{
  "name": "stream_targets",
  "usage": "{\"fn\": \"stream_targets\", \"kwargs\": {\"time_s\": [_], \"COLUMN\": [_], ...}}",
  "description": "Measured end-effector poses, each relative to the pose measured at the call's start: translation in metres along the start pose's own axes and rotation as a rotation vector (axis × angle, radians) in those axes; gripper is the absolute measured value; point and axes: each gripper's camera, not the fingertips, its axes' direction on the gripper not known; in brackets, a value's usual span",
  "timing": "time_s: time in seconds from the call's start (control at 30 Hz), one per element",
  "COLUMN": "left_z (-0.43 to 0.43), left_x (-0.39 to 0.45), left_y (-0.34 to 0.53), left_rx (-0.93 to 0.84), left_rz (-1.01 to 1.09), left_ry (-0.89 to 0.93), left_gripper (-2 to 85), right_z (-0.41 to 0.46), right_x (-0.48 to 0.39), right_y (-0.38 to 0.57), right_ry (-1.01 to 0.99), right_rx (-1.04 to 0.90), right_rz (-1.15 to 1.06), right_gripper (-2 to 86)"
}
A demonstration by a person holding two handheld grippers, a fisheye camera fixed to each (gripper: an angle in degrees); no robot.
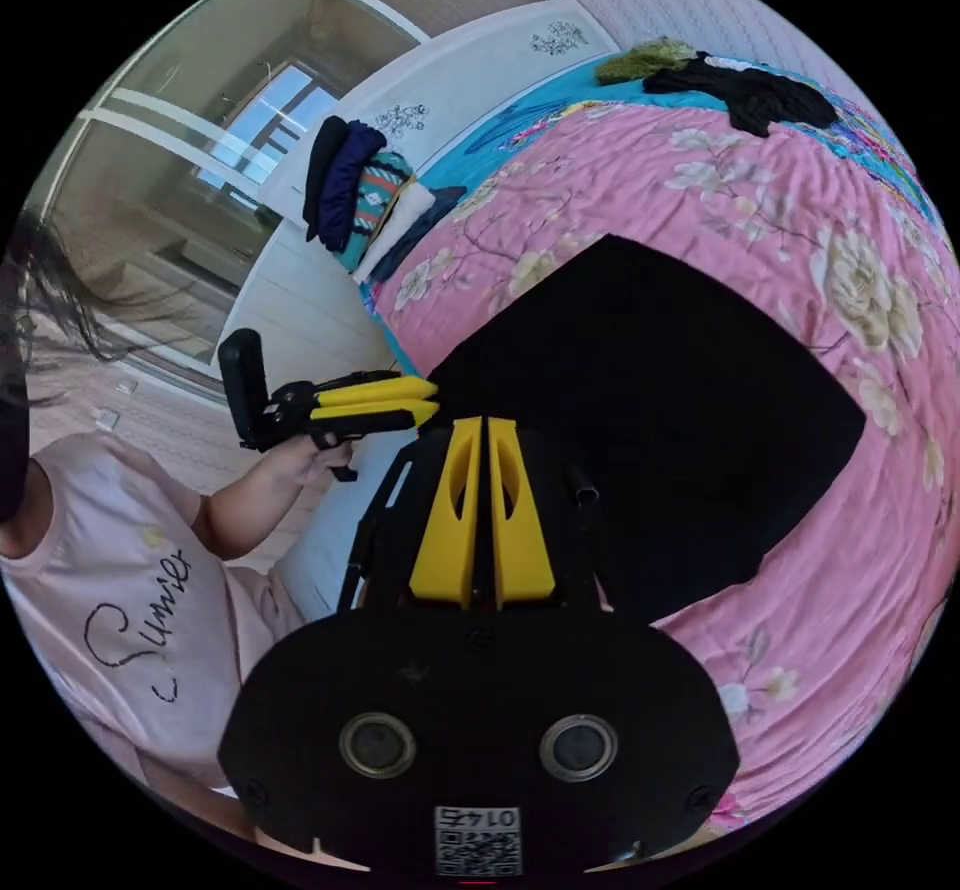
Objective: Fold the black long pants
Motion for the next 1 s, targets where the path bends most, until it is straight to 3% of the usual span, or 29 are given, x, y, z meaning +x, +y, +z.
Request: {"fn": "stream_targets", "kwargs": {"time_s": [0.1, 0.17, 0.33, 0.4, 0.5, 0.7, 0.87, 1.0], "left_z": [0.019, 0.010, -0.036, -0.037, -0.025, 0.051, 0.061, 0.041], "left_x": [-0.002, -0.006, -0.030, -0.035, -0.026, 0.020, 0.043, 0.047], "left_y": [-0.005, -0.005, -0.010, -0.026, -0.062, -0.115, -0.113, -0.105], "left_rx": [-0.046, -0.047, 0.056, 0.102, 0.155, 0.006, 0.033, 0.048], "left_rz": [0.004, -0.002, -0.053, -0.062, -0.061, -0.023, -0.045, -0.048], "left_ry": [0.005, 0.001, -0.008, 0.044, 0.054, -0.006, -0.032, -0.048], "left_gripper": [0.2, -0.3, 3.8, 7.8, 10.6, 15.0, 12.7, 13.4], "right_z": [0.066, 0.073, 0.003, -0.046, -0.079, -0.068, -0.056, -0.056], "right_x": [-0.003, -0.012, -0.018, 0.008, 0.059, 0.118, 0.126, 0.132], "right_y": [0.021, 0.028, 0.041, 0.058, 0.079, 0.105, 0.107, 0.107], "right_ry": [0.077, 0.115, 0.177, 0.269, 0.252, 0.250, 0.236, 0.105], "right_rx": [-0.193, -0.199, 0.034, 0.251, 0.401, 0.428, 0.469, 0.515], "right_rz": [0.037, 0.014, 0.005, 0.117, 0.310, 0.519, 0.520, 0.438], "right_gripper": [1.4, 1.9, 2.6, 4.2, 11.2, 17.1, 15.9, 12.9]}}
